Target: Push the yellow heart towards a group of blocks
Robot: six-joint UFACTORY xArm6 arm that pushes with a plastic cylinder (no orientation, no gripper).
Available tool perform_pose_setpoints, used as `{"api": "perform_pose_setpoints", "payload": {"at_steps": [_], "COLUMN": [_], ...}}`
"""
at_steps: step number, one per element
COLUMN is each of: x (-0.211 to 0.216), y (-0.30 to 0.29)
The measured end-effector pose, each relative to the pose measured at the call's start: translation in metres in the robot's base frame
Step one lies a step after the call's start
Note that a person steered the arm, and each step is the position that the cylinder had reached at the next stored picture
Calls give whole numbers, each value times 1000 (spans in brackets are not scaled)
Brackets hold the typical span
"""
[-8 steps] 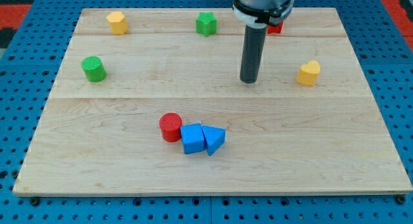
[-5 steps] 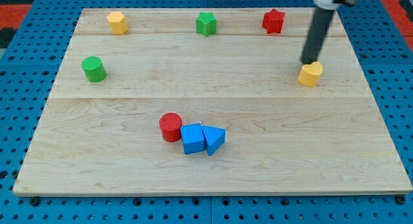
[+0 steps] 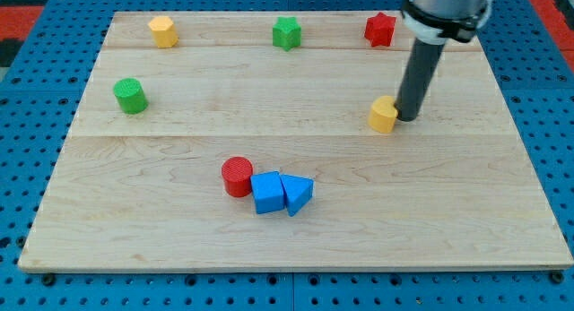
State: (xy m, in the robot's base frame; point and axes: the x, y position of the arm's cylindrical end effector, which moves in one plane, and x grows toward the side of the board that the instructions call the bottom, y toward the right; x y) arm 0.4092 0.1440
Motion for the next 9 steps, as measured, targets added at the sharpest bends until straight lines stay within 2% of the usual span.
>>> {"api": "perform_pose_setpoints", "payload": {"at_steps": [1,3,4,6,8,9], "x": [-10,-2,21,-7,61,58], "y": [-22,-80,-95,-101,-117,-111]}}
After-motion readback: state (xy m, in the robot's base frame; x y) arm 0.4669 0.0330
